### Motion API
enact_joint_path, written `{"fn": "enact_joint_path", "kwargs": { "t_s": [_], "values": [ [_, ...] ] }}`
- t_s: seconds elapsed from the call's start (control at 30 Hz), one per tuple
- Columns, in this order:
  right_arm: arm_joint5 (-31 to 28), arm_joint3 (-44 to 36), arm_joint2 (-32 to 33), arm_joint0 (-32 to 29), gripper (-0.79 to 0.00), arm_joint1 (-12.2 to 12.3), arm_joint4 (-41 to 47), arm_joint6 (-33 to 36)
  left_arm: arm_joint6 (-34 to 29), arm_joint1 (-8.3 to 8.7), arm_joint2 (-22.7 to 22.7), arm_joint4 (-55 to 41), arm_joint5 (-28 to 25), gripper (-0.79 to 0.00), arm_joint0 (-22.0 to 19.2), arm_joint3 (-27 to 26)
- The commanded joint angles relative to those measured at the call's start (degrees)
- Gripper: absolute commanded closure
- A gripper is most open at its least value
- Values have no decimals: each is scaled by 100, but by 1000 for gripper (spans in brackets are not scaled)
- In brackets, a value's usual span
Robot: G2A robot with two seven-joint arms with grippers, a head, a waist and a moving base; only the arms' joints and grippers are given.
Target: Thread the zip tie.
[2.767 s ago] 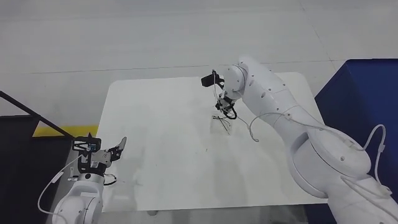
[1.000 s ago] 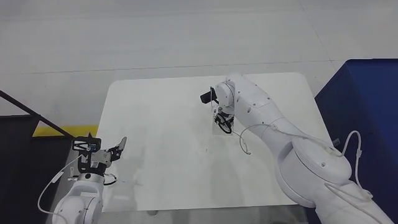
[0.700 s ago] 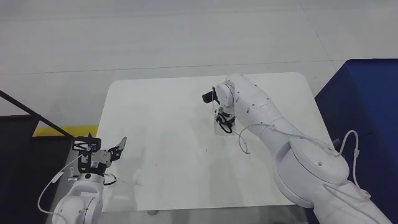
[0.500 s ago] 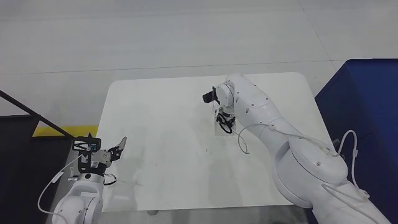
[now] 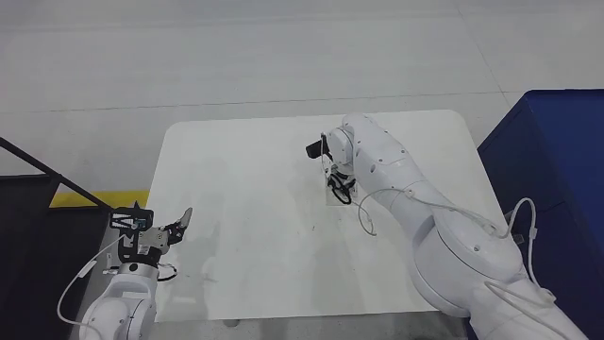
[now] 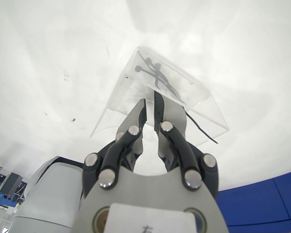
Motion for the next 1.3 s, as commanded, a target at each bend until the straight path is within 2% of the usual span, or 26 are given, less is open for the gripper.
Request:
{"fn": "enact_joint_path", "kwargs": {
  "t_s": [0.0,0.33,0.63,0.77,0.97,1.1,1.27],
  "values": [
    [1,14,12,3,0,-17,-7,8,0,0,0,0,0,-785,0,0],
    [-305,296,191,122,0,11,151,136,0,0,0,0,0,-785,0,0],
    [-2069,703,621,313,0,288,864,292,0,0,0,0,0,-785,0,0],
    [-2537,774,730,320,0,446,1069,-67,0,0,0,0,0,-785,0,0],
    [-3117,397,710,101,0,736,1255,-645,0,0,0,0,0,-785,0,0],
    [-3247,-33,595,-50,0,963,1382,-776,0,0,0,0,0,-785,0,0],
    [-3247,-33,595,-50,0,963,1382,-776,0,0,0,0,0,-785,0,0]
  ]
}}
